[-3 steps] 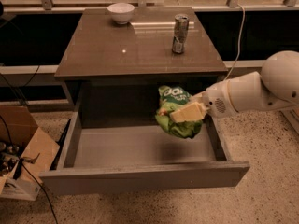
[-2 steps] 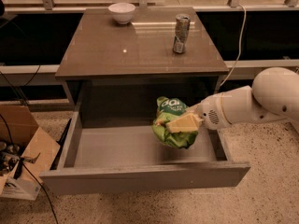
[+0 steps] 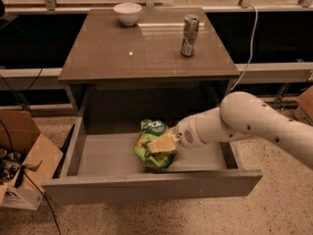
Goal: Place green rice chip bag into top drawer
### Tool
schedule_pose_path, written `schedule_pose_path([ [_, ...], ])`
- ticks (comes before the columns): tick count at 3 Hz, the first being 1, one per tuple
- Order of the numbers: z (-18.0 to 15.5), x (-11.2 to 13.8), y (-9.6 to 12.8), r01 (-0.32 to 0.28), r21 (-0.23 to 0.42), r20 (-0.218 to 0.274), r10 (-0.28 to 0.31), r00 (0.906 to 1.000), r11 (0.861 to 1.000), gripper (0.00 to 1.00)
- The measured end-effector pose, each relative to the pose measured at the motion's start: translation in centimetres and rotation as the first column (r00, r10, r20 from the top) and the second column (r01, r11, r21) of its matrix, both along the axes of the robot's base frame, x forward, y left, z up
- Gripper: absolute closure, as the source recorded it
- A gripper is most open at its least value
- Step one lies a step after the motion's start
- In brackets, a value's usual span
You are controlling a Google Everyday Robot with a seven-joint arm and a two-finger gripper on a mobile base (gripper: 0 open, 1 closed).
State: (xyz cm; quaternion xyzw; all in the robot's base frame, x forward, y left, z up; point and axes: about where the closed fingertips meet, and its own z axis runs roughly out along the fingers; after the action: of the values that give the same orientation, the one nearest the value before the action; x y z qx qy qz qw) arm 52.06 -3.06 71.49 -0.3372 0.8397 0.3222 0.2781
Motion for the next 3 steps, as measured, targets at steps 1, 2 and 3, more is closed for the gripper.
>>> schedule_pose_path([
  [1,-2.72,-0.25,1.84,0.02,-0.001,-0.037,-0.02,0.9991,1.0,0.81],
  [2,-2.69,-0.25,1.92,0.02,0.0,-0.035,-0.02,0.9992,1.0,0.58],
  [3,-2.73,-0.31,2.06,0.017,0.0,-0.036,-0.017,0.9992,1.0,0.34],
])
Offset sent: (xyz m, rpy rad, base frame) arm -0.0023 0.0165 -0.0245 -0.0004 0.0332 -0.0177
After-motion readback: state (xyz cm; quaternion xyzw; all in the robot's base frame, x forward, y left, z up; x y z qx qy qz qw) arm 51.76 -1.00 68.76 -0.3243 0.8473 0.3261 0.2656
